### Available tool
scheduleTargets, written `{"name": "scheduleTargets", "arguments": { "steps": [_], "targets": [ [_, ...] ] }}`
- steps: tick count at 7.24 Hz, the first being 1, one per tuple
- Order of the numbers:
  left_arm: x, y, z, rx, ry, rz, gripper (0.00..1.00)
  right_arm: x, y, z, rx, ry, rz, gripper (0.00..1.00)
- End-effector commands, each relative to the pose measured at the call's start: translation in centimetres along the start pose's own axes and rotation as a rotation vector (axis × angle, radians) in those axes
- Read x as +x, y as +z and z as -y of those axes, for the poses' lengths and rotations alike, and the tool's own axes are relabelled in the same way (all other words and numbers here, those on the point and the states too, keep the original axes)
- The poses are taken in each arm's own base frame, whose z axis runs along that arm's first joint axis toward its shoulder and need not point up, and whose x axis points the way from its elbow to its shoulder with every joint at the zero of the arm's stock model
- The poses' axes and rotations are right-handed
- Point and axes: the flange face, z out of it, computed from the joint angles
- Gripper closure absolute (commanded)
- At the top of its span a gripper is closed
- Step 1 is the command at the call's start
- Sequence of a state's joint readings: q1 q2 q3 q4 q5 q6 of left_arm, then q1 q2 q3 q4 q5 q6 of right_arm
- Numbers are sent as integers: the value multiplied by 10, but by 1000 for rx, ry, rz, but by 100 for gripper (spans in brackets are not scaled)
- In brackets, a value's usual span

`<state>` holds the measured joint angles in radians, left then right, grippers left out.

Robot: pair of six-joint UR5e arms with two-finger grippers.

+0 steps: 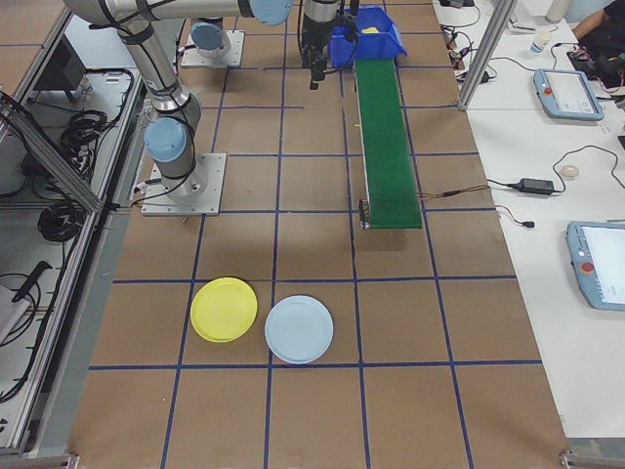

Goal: Move block left to right into plate

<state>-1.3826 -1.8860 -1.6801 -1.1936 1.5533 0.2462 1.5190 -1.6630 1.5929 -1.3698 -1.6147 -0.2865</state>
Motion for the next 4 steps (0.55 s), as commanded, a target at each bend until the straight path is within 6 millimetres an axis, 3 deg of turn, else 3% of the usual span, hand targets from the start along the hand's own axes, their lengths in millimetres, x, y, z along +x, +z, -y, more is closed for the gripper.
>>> {"name": "scheduleTargets", "arguments": {
  "steps": [1, 3, 4],
  "targets": [
    [-7, 22, 1, 12, -12, 3, 0, 0, 0, 0, -1, -2, 1, 0],
    [-6, 56, 0, -12, -12, -4, 0, 0, -1, 0, 3, 0, 2, 0],
    [-8, 70, 1, -12, -14, -1, 26, 1, 0, 0, 1, 0, 2, 0]
  ]
}}
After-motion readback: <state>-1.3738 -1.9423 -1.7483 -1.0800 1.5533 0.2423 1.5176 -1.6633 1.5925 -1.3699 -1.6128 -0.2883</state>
